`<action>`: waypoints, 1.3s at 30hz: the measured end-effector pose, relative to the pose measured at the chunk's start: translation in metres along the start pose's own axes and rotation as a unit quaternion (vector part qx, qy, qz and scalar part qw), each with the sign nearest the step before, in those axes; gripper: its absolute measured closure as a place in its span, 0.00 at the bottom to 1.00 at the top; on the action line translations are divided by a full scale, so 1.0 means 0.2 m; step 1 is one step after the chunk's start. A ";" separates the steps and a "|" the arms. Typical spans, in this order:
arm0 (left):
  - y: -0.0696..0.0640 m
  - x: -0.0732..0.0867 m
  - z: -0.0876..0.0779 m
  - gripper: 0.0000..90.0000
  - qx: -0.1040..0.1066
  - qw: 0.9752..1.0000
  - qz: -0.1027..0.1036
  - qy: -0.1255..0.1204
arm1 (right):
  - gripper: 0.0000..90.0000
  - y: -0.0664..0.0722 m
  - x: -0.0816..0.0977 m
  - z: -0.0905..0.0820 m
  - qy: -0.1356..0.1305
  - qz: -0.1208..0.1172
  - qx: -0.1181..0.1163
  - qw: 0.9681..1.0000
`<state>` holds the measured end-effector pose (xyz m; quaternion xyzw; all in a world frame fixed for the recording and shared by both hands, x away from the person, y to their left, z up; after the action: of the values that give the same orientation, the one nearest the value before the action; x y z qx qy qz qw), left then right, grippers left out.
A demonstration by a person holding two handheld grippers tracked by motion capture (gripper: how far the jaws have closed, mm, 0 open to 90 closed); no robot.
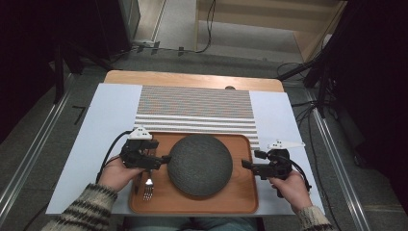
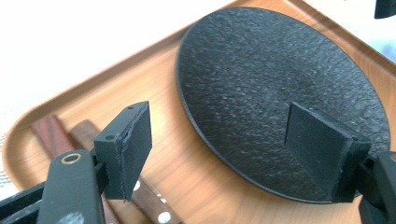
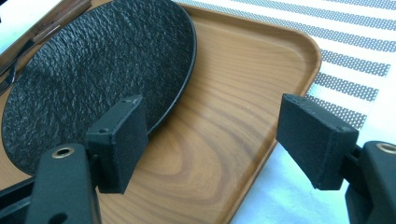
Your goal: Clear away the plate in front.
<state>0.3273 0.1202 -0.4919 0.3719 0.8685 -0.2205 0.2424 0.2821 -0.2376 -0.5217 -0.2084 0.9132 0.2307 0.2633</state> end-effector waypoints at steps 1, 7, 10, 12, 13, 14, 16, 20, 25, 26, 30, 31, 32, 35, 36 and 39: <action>0.01 0.00 -0.01 0.26 -0.001 1.000 -0.004 -0.001 | 0.25 0.00 0.00 0.00 0.000 0.000 0.000 1.000; 0.08 0.03 -0.03 0.26 -0.012 1.000 -0.018 -0.002 | 0.25 0.00 0.00 0.00 0.000 -0.001 0.000 1.000; 0.11 0.04 -0.04 0.26 -0.015 1.000 -0.024 -0.003 | 0.25 0.00 0.00 0.00 0.001 -0.002 0.000 1.000; 0.13 0.05 -0.05 0.26 -0.018 0.999 -0.028 -0.004 | 0.25 0.00 0.00 0.00 0.001 -0.002 0.000 1.000; 0.14 0.05 -0.05 0.26 -0.018 0.999 -0.028 -0.003 | 0.25 0.00 0.00 0.00 0.002 -0.002 0.000 1.000; 0.14 0.05 -0.06 0.26 -0.019 0.999 -0.029 -0.002 | 0.25 0.00 0.00 0.00 0.002 -0.002 -0.001 1.000; 0.16 0.06 -0.06 0.26 -0.022 0.999 -0.033 -0.004 | 0.25 0.00 0.00 0.00 0.004 -0.003 0.000 1.000; 0.20 0.08 -0.08 0.26 -0.027 0.999 -0.040 -0.003 | 0.25 0.00 0.00 0.00 0.003 -0.004 0.000 1.000; 0.24 0.10 -0.10 0.26 -0.038 0.998 -0.046 -0.004 | 0.25 0.00 0.00 0.01 0.005 -0.004 0.000 1.000; 0.24 0.10 -0.10 0.26 -0.041 0.998 -0.046 -0.004 | 0.25 0.00 0.00 0.01 0.005 -0.004 -0.001 1.000; 0.27 0.11 -0.12 0.26 -0.044 0.998 -0.049 -0.005 | 0.25 0.00 0.00 0.01 0.006 -0.004 0.000 1.000; 0.27 0.12 -0.12 0.26 -0.044 0.998 -0.052 -0.006 | 0.25 0.00 0.00 0.01 0.006 -0.004 0.000 1.000; 0.28 0.12 -0.13 0.26 -0.046 0.997 -0.053 -0.007 | 0.25 0.00 0.01 0.01 0.006 -0.004 0.000 1.000; 0.31 0.13 -0.14 0.26 -0.048 0.997 -0.060 -0.008 | 0.25 0.00 0.01 0.01 0.006 -0.004 0.000 1.000; 0.31 0.14 -0.14 0.26 -0.049 0.997 -0.060 -0.007 | 0.25 0.00 0.01 0.01 0.006 -0.004 0.000 1.000; 0.33 0.15 -0.15 0.26 -0.052 0.997 -0.065 -0.006 | 0.25 0.00 0.01 0.01 0.006 -0.005 0.000 1.000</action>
<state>0.3509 0.1934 -0.4988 0.3004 0.8996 -0.1924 0.2520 0.2817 -0.2366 -0.5234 -0.2143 0.9140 0.2277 0.2587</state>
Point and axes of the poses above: each handheld gripper's, and its own axes: z roughly forward along the jaws, x roughly out of its underside, y roughly to its left, the point moved 6 cm from there along z, roughly forward along the jaws, and after that the axes turned 10 degrees about y, right-handed, at the moved point
